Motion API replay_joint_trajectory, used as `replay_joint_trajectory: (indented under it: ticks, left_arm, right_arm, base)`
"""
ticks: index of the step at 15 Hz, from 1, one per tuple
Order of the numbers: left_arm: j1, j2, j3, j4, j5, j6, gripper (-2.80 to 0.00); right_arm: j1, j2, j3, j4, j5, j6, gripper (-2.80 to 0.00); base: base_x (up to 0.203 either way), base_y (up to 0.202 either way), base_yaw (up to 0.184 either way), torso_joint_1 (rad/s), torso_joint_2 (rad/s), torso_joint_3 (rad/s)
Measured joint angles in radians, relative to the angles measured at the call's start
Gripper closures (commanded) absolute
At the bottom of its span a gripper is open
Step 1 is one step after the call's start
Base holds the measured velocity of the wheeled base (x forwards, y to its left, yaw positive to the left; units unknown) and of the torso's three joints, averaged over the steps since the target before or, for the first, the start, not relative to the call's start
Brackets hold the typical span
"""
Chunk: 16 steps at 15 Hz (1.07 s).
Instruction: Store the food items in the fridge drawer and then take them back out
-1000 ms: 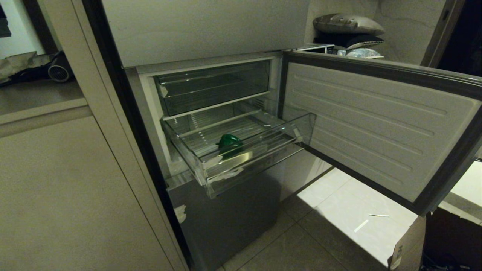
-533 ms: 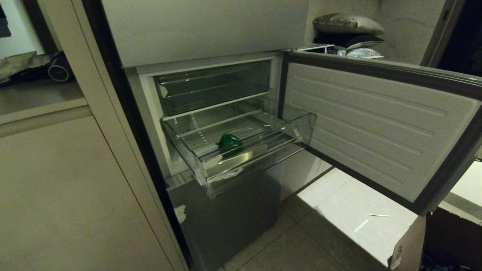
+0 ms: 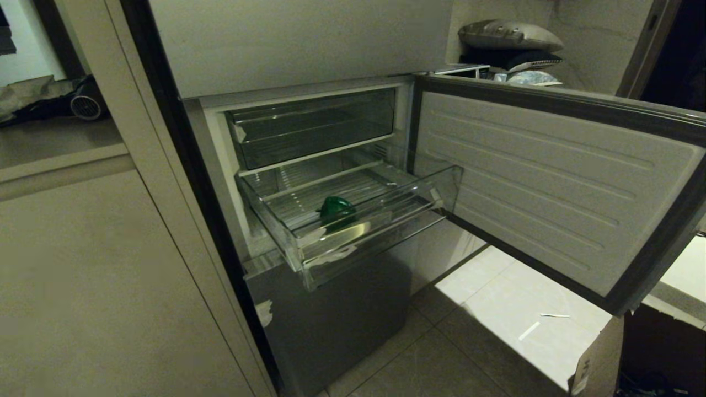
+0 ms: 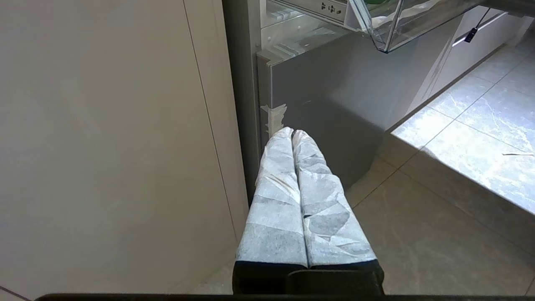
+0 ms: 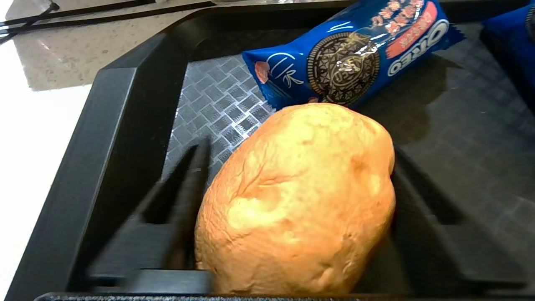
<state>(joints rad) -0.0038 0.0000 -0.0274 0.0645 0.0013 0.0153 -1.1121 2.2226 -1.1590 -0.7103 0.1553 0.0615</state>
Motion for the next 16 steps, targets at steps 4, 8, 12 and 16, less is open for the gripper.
replay_joint_trajectory:
  ticks: [4,8,12,16]
  left_arm:
    - [0.0,0.0,0.0,0.0,0.0,0.0,0.0]
    - [0.0,0.0,0.0,0.0,0.0,0.0,0.0]
    - [-0.001,0.0,0.0,0.0,0.0,0.0,0.0]
    - [0.0,0.0,0.0,0.0,0.0,0.0,0.0]
  right_arm:
    - [-0.001,-0.012,-0.009,0.005,0.0,0.002,0.0]
    - [-0.02,-0.114,0.0,0.011,-0.001,0.019,0.0]
    - [-0.003,-0.32,-0.028,0.003,-0.003,0.084,0.0]
    - [0.163,-0.532,-0.092,-0.014,-0.001,0.132,0.0]
  base:
    - [0.0,0.0,0.0,0.0,0.0,0.0]
    - [0.0,0.0,0.0,0.0,0.0,0.0]
    - [0.0,0.0,0.0,0.0,0.0,0.0]
    - [0.0,0.0,0.0,0.0,0.0,0.0]
